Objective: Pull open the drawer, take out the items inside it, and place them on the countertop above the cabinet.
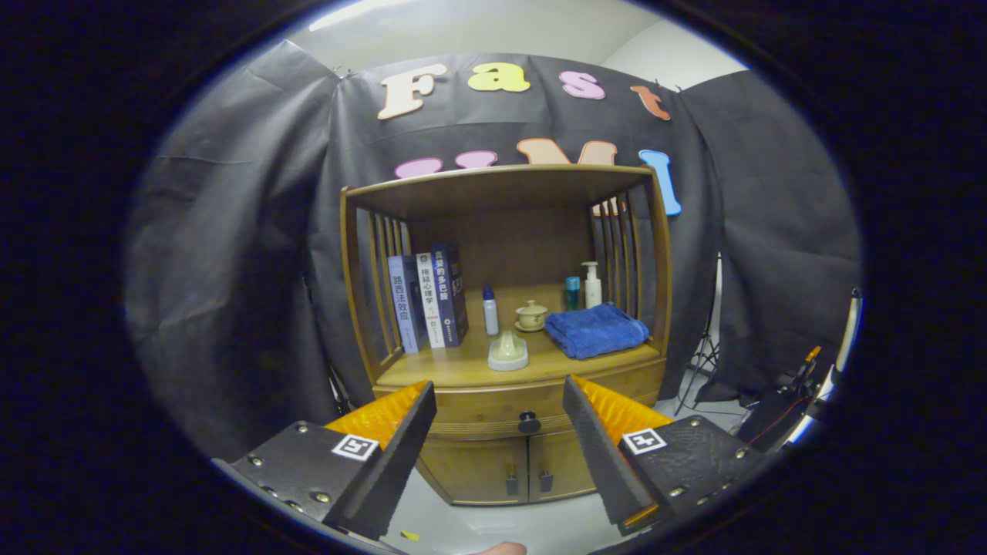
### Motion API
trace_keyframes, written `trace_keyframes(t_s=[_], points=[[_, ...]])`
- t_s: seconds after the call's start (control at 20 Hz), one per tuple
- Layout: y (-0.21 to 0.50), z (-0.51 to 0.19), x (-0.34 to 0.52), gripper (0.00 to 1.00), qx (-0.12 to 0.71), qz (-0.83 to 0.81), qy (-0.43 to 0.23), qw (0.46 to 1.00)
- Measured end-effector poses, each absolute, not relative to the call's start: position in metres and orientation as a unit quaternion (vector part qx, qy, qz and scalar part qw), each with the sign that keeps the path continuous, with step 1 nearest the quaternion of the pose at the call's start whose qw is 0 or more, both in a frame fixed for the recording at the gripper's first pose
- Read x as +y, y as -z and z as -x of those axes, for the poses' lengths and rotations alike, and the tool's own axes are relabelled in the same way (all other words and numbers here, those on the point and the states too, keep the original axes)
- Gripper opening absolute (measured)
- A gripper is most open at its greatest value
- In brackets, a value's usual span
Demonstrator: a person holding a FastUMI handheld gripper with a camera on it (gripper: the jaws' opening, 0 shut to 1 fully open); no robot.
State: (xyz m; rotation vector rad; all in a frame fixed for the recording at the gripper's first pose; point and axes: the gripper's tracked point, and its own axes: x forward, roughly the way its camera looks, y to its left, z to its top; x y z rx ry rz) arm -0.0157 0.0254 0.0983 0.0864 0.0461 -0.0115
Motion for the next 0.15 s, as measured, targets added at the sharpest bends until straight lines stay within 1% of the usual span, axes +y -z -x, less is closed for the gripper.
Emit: trace_keyframes(t_s=[0.15], points=[[-0.0969, 0.0122, 0.0356, 0.99, 0.024, -0.037, -0.01, 0.999]])
